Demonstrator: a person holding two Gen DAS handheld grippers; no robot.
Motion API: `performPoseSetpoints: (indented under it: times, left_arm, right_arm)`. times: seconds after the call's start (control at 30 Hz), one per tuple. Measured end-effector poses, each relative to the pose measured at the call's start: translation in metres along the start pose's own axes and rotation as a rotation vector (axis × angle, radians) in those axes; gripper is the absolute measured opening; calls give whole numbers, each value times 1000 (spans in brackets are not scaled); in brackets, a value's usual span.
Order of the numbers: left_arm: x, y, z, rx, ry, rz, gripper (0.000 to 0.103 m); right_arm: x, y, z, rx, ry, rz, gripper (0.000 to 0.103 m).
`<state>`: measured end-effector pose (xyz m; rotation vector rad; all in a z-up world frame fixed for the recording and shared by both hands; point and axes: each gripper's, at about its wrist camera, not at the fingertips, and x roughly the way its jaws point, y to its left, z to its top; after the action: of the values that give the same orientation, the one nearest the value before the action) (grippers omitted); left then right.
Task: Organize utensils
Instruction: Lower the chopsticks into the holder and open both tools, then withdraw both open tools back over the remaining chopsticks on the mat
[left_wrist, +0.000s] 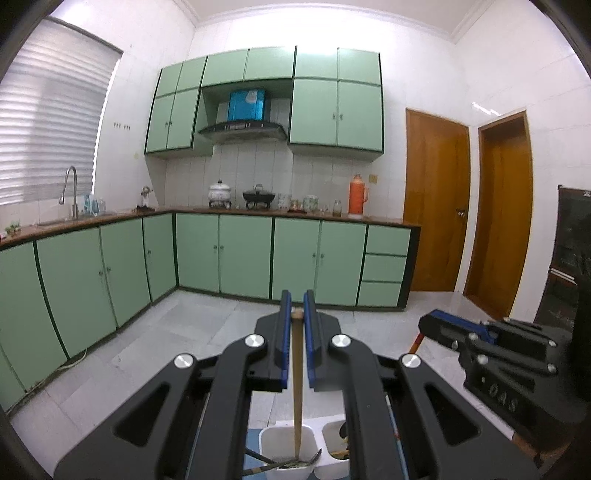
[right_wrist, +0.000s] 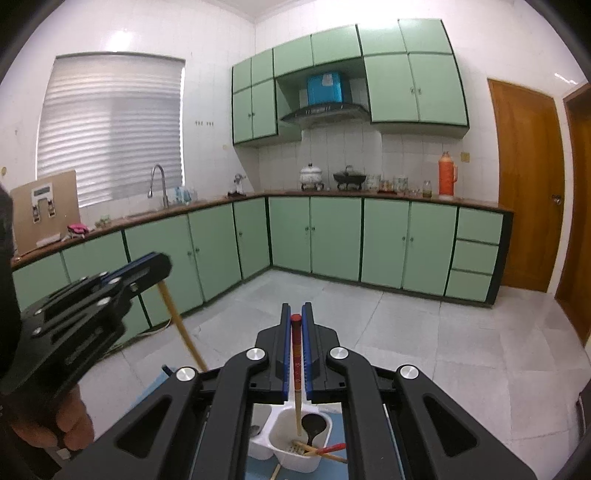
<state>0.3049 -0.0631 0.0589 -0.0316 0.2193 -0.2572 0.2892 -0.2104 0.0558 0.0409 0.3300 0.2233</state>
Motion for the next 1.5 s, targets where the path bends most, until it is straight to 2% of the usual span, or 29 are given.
performPoseSetpoints:
  times: [0.33,0.47,0.6,0.67,0.7,0.77,0.93,1.0,1.07,1.27,1.5]
  left_arm:
    - [35,13,-45,-3,128,17,6]
    - [40,19,-59,-6,191,16,6]
    - [37,25,-64,-12,204,14,10]
    - [32,25,-65,-17,204,9,22]
    - [28,27,-65,-24,200,7,25]
    - [17,31,-64,-38,187,4,38]
    - [-16,36,-61,-61,131,11,62]
    - [-31,38,-63,-68,113,16,71]
    - [-48,39,-67,-85,99,16,81]
    - [-84,34,-96,-92,129,5,89]
    - [-113,30,-160,-87,261,16,90]
  right_arm:
    - [33,-2,-45,8,101,16,6]
    - [32,1,-57,-24,121,7,6]
    - [25,0,-61,-18,115,5,10]
    - [18,-2,-61,-9,101,-10,25]
    - [14,-3,-61,-5,92,-19,30]
    - [3,-7,-59,3,63,-47,43]
    - [-31,-13,-62,11,8,-98,71]
    - [-48,-15,-68,23,-14,-125,87]
    - [-63,-17,-78,46,-25,-136,94]
    - [-93,-15,-114,77,7,-134,97]
    - [-114,-3,-171,110,103,-126,97]
